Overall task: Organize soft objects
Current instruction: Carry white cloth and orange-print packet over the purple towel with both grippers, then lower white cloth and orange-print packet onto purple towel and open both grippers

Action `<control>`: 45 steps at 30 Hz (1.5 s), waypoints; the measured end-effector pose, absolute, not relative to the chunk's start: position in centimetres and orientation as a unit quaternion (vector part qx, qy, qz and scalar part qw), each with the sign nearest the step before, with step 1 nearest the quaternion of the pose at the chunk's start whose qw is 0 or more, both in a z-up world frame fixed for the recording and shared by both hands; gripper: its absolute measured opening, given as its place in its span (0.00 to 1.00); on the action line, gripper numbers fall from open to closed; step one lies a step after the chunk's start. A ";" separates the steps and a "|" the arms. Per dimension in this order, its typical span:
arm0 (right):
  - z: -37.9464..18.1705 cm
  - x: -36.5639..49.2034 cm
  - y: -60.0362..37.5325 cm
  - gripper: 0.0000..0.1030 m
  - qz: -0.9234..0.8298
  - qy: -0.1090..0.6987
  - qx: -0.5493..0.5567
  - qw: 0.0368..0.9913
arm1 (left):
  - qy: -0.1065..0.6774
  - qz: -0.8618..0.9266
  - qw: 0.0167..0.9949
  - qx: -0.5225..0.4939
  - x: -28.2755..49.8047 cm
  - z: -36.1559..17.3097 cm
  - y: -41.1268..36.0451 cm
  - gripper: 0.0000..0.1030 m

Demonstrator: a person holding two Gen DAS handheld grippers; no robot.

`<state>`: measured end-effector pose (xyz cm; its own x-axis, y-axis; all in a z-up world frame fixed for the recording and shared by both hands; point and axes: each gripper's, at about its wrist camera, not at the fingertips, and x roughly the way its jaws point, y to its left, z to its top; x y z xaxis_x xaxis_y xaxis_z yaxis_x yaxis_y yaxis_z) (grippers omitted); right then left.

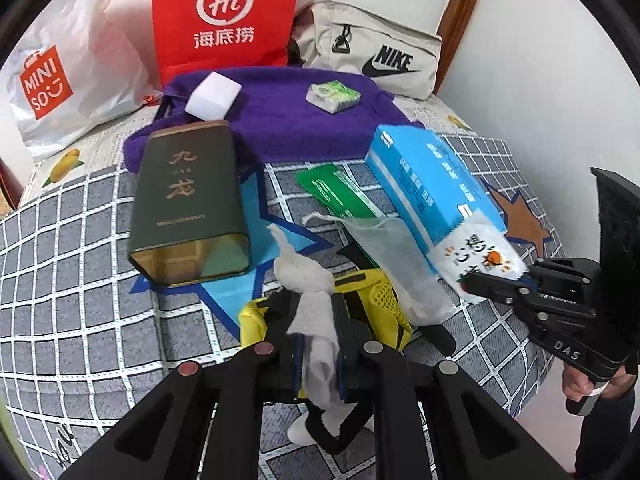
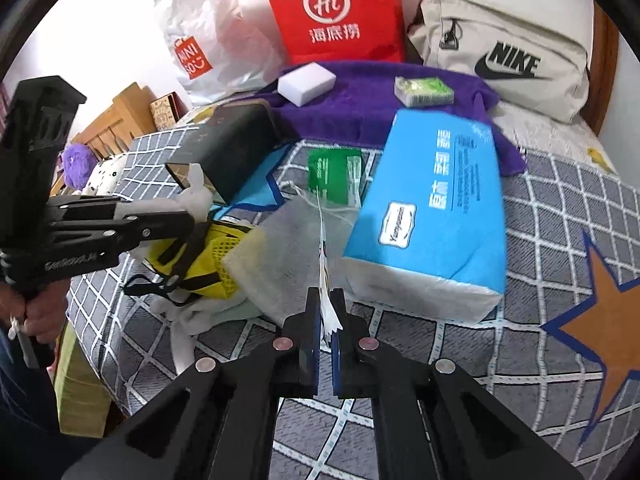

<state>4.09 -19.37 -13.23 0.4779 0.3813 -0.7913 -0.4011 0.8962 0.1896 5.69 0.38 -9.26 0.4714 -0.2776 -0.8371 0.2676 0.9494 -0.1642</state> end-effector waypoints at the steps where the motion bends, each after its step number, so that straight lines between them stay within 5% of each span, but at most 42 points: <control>1: -12.8 4.0 -19.4 0.04 0.226 0.454 -0.012 0.862 | 0.487 -0.156 0.859 -0.006 5.7 -9.1 0.5 0.12; 22: -4.5 9.9 -21.3 0.04 0.173 0.383 -0.018 0.907 | 0.426 -0.039 0.903 0.025 9.0 -2.7 1.3 0.12; 45: -7.5 21.3 -22.1 0.04 0.148 0.429 0.012 0.891 | 0.450 -0.044 0.892 0.000 21.2 -4.8 3.9 0.12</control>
<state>21.30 -22.07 -7.47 0.5878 0.2749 -0.7609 -0.2541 0.9556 0.1489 21.17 3.90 -4.78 0.5919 -0.0792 -0.8021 0.0794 0.9961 -0.0398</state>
